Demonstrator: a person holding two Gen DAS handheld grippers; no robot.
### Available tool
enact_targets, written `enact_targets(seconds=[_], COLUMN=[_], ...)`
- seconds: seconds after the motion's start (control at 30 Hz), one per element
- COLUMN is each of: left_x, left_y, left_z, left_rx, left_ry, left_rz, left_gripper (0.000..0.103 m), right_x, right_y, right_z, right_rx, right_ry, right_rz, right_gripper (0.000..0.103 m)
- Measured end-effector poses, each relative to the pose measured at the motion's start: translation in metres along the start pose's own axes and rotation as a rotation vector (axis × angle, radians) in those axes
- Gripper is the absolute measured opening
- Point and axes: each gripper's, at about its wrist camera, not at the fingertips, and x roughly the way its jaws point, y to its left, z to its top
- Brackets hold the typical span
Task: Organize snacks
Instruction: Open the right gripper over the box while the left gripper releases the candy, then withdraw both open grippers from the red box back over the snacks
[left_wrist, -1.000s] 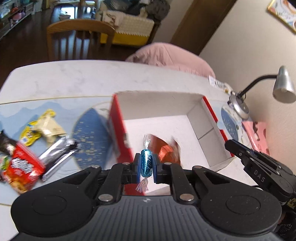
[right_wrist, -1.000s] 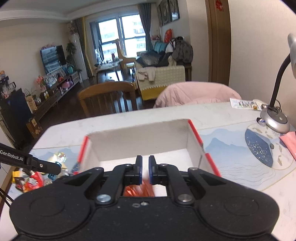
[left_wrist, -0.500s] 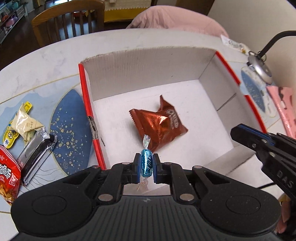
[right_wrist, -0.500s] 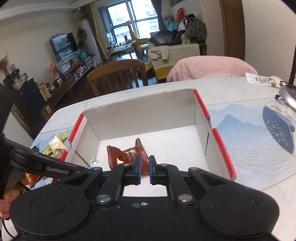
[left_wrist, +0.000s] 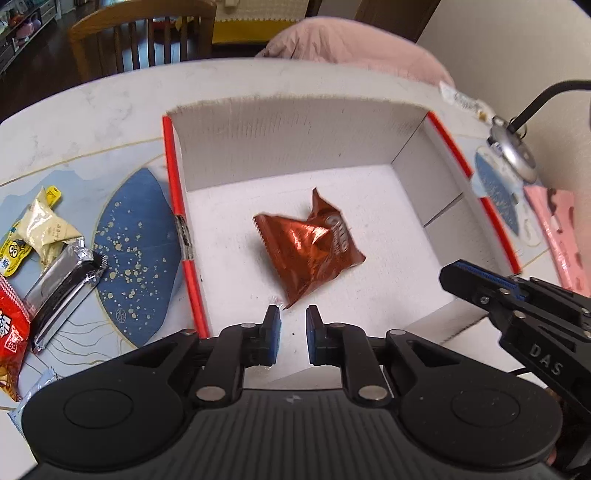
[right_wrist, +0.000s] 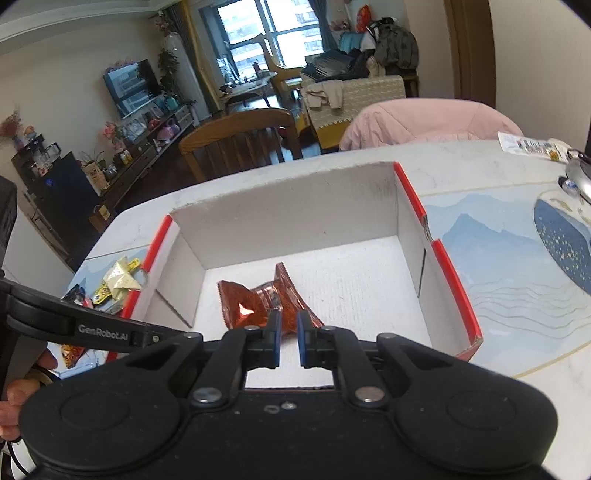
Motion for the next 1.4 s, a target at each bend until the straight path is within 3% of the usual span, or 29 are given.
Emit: enact_targets(seconds=[0.33,0.57,0.67,0.73,0.77,1.2,1.33,1.4], left_x=[-0.064,-0.106,-0.122,-0.133,-0.139,-0.188,-0.190,-0.190], left_y=[0.006,0.032,0.051,0.065,0.073,0.177,0.204,0.219], left_z=[-0.021,-0.044,-0.056,-0.066,-0.071,-0.129,-0.143,-0.148], left_rx=[0.041,0.066,0.062,0.055,0.048,0.028,-0.001,-0.021], left_ry=[-0.168,-0.243,-0.267,-0.290,-0.307,-0.379,-0.375,-0.368], left_rz=[-0.059,-0.093,-0.100,-0.097,-0.097,0.008,0.014,0.011], left_gripper=[0.022,0.027,0.036,0.061,0.064,0.067,0.069,0.069], right_x=[-0.033,-0.052,-0.050,-0.048,-0.048,-0.027,-0.022,-0.020], right_y=[0.041,0.086,0.105,0.120,0.127,0.207,0.228,0.239], right_z=[0.001,-0.003,-0.006,-0.010,-0.012,-0.041,-0.053,-0.059], right_rx=[-0.080,-0.086,-0.064,-0.059,-0.062,-0.078,-0.085,-0.079], right_ry=[-0.097,-0.129,-0.106,-0.108,-0.114,-0.109,-0.116,-0.110], right_rz=[0.003,-0.005,-0.014,-0.013,-0.013,0.007,0.026,0.050], right_gripper=[0.008,0.009,0.010,0.010,0.010,0.014,0.025,0.050])
